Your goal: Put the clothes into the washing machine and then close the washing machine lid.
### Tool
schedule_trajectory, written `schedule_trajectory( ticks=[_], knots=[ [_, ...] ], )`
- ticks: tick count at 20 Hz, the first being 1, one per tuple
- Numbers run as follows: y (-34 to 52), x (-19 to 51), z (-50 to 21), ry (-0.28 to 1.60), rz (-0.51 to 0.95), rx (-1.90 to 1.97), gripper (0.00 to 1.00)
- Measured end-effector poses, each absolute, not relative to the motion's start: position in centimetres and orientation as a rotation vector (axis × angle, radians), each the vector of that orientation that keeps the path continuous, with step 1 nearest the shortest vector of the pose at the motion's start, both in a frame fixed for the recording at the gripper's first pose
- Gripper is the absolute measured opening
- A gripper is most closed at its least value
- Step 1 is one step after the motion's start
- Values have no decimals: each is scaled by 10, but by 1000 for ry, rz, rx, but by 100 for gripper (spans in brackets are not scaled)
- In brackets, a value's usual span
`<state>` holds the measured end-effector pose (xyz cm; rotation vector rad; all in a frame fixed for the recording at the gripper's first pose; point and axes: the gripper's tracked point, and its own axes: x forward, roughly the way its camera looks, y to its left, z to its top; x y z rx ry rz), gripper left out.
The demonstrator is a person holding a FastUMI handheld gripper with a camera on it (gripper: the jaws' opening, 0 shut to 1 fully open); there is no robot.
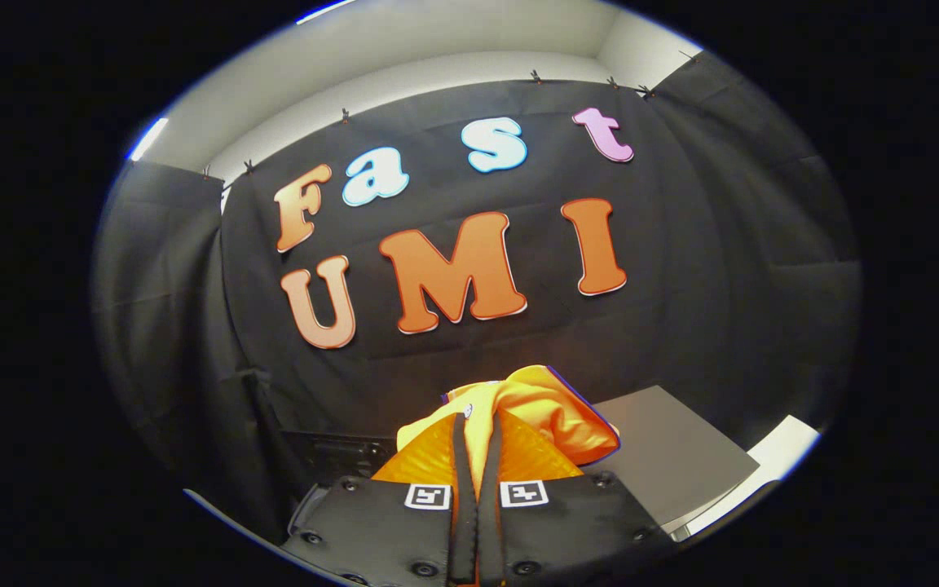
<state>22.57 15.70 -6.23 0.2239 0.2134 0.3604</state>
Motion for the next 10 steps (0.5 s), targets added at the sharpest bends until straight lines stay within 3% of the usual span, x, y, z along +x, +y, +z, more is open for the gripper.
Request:
schedule_trajectory(
  ticks=[10],
  knots=[
    [226, 163, 3, 115, 408, 168, 9]
  ],
)
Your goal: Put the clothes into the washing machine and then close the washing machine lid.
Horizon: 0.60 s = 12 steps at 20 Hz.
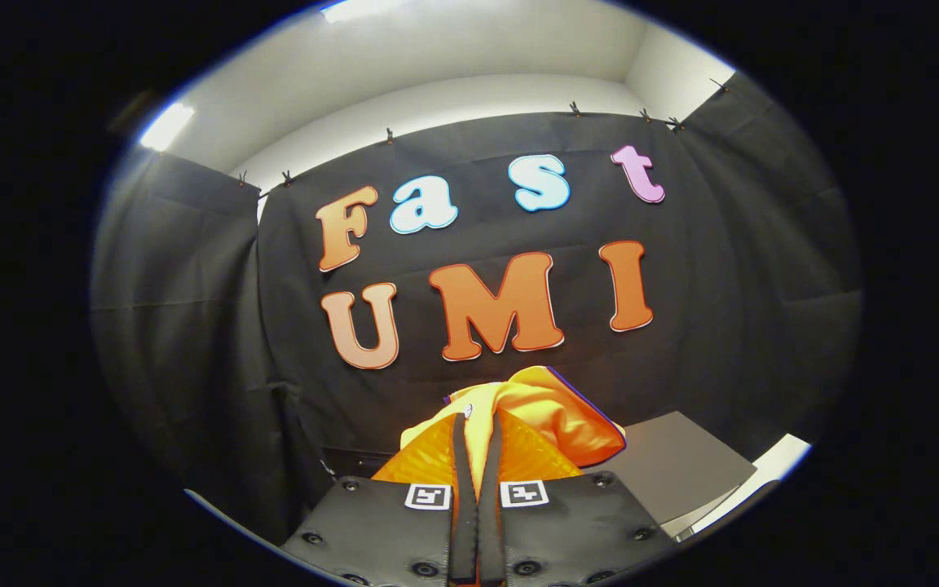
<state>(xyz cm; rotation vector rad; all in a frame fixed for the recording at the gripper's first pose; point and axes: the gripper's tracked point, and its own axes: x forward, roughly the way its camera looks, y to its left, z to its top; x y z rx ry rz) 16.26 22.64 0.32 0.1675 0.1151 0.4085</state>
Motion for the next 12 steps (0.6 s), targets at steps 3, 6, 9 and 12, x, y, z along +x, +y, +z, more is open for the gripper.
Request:
schedule_trajectory(
  ticks=[3, 6, 9, 12],
  knots=[
    [258, 143, 12, 99, 422, 178, 9],
    [284, 127, 12, 98, 428, 173, 9],
    [306, 117, 9, 107, 430, 162, 9],
    [329, 113, 7, 106, 451, 158, 9]
  ],
)
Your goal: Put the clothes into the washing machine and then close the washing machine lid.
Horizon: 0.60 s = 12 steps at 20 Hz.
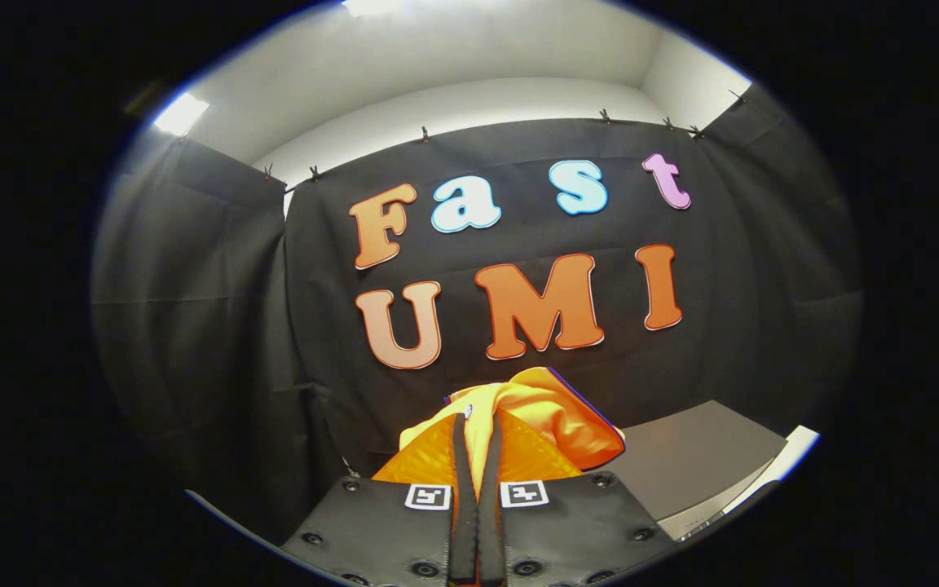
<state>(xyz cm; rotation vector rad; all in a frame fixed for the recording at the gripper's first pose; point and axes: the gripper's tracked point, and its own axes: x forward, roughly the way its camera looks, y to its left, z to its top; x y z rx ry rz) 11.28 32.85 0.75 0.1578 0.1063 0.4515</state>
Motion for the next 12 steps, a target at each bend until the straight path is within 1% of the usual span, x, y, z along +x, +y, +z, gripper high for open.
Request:
schedule_trajectory(
  ticks=[5, 12],
  knots=[
    [363, 113, -1, 115, 517, 180, 9],
    [374, 132, -22, 115, 547, 248, 9]
  ],
)
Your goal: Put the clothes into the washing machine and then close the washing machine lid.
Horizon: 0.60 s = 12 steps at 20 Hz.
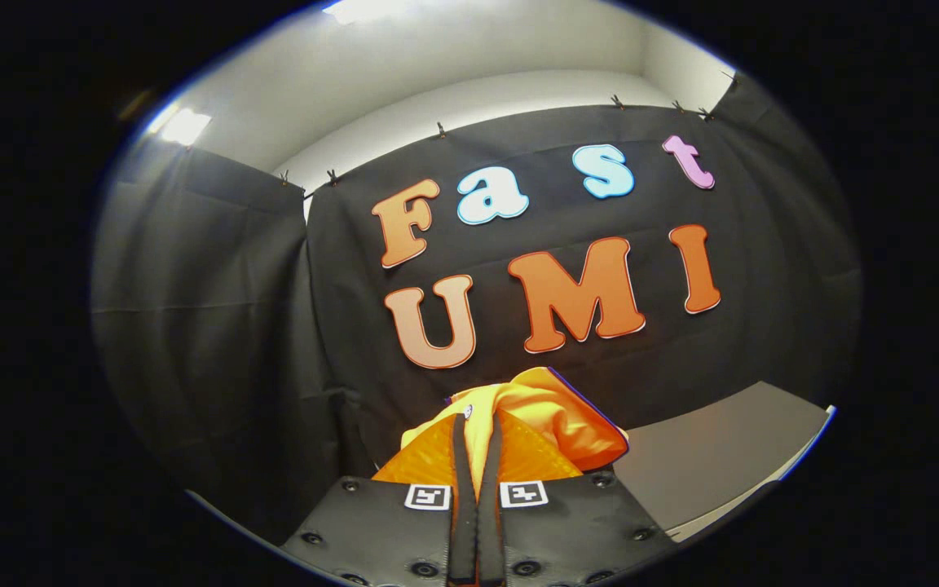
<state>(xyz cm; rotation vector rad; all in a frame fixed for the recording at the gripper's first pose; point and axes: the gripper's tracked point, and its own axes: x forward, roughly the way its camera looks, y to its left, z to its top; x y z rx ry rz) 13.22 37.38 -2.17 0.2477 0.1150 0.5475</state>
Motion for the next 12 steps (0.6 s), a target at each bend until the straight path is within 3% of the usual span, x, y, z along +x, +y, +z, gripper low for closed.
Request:
schedule_trajectory(
  ticks=[12],
  knots=[
    [387, 150, -44, 128, 484, 194, 9]
  ],
)
